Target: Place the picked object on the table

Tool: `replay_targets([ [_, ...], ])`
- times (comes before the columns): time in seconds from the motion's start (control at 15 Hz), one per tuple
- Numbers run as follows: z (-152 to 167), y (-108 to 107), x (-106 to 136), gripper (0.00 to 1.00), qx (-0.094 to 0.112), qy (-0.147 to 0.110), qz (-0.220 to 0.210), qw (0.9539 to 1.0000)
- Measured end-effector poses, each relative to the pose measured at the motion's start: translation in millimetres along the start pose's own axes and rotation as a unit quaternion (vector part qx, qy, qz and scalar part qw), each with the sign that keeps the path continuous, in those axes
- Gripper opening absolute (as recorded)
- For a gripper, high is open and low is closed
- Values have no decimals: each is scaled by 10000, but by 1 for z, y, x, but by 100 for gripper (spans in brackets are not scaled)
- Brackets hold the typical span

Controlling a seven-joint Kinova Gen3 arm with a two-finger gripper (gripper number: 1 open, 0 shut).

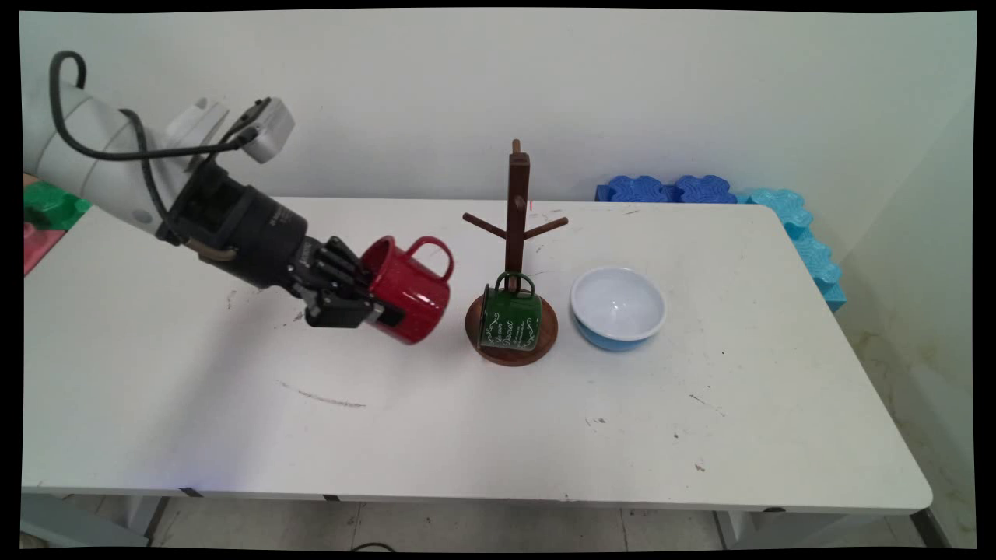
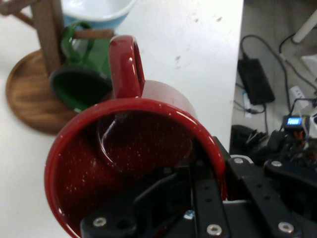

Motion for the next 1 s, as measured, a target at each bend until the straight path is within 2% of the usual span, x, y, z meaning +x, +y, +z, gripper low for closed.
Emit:
replay_targets([
  [0.47,-11,-25,-17,0,332,-333,154,9988],
  [1.0,-8,-58,-26,0,688,-665,564,9938],
])
